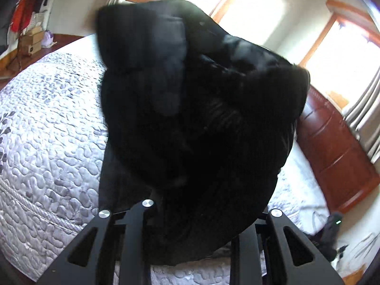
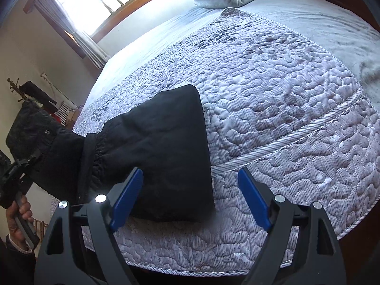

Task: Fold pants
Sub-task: 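Grasp the pants with the left gripper and fold them over again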

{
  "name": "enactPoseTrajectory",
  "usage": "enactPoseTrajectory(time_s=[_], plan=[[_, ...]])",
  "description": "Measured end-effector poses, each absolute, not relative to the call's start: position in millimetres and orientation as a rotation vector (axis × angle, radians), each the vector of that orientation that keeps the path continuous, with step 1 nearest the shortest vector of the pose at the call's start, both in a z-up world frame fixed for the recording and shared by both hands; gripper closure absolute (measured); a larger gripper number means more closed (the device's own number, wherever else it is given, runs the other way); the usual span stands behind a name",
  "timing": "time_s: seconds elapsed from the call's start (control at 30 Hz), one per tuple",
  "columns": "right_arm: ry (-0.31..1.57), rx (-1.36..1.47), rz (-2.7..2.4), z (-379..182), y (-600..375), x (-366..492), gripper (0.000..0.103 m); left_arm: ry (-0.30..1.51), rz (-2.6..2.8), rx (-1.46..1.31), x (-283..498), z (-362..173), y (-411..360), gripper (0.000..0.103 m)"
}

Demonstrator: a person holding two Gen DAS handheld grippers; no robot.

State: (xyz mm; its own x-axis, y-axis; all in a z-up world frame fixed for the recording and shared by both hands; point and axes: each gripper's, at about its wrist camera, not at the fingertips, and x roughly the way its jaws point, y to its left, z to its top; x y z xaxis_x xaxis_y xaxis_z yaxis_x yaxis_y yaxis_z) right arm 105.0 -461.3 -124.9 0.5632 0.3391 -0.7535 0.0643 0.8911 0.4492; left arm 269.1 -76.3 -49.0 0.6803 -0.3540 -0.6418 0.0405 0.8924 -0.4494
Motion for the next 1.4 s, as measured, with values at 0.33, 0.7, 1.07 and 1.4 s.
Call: enactPoseTrajectory(time_s=[0.33, 0.7, 1.07, 1.4], plan=[[0.954, 0.481, 0.171, -125, -463, 106, 0.021, 0.883, -0.265, -0.217, 294, -86, -154, 0.072], [0.958, 0.466, 0.192, -121, -455, 111, 0.021, 1.042, -0.382, -0.065, 257, -110, -190, 0.024], [0.929, 0.573, 0.348, -97, -427, 126, 0.015, 0.952, -0.282, -0.309, 229, -80, -111, 0.007], [1.011, 0.579, 0.495, -97, -359, 168, 0.012, 1.077, -0.060, -0.548, 233, -130, -9, 0.006]])
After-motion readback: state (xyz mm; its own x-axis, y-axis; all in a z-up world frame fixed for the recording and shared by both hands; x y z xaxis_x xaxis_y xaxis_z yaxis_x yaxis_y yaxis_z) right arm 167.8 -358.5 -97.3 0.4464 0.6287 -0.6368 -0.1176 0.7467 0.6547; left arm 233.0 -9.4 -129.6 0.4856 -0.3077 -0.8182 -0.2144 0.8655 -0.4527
